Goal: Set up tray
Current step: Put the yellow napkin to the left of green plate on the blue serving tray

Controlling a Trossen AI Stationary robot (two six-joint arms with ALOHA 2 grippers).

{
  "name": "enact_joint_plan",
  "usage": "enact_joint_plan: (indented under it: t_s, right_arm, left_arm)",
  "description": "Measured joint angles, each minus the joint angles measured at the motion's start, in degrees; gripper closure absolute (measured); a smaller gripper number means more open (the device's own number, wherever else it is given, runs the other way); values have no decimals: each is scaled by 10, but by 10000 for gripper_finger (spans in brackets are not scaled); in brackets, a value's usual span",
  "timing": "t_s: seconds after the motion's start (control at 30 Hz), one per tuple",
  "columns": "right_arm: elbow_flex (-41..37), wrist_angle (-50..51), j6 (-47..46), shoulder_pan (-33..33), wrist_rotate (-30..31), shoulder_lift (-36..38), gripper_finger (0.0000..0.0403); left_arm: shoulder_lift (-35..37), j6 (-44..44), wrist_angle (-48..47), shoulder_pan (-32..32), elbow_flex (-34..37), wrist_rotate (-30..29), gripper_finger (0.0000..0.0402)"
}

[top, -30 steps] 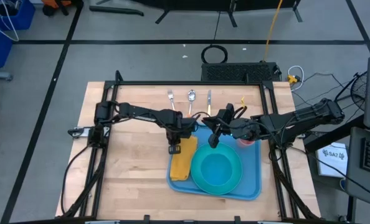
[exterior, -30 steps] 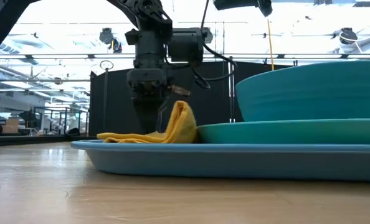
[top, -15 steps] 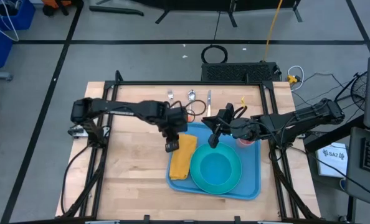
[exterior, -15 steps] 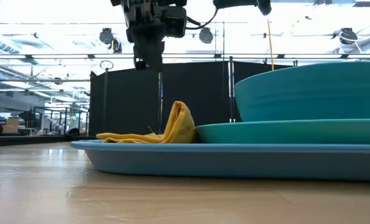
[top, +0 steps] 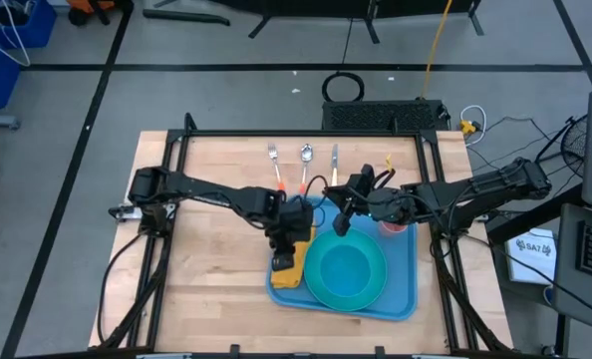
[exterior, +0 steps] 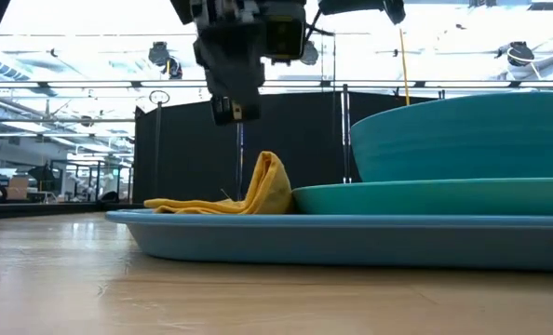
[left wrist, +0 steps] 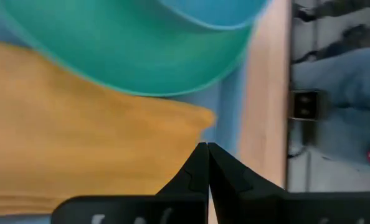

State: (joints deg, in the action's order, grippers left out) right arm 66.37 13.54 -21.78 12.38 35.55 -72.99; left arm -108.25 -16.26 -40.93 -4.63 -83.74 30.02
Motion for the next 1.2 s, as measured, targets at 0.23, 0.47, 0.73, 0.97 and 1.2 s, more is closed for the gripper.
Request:
enact_joint_plan:
  t_s: [0.23, 0.47, 0.73, 0.97, 1.2]
  right_arm:
    - [0, 0, 0, 0, 0, 0, 369]
    - [0, 0, 1, 0, -14, 0, 369]
    - [0, -1, 3, 0, -27, 0, 369]
    - [0, -4, 4, 0, -27, 0, 369]
    - [0, -10, 4, 0, -28, 0, 369]
  left_arm:
    - [-27, -7, 35, -8, 0, 6, 401]
    - [-62, -32, 63, -33, 0, -17, 401]
    - [-84, -53, 101, -51, 0, -33, 401]
    - [-96, -73, 141, -52, 0, -51, 401]
    - [-114, -63, 136, -54, 0, -53, 401]
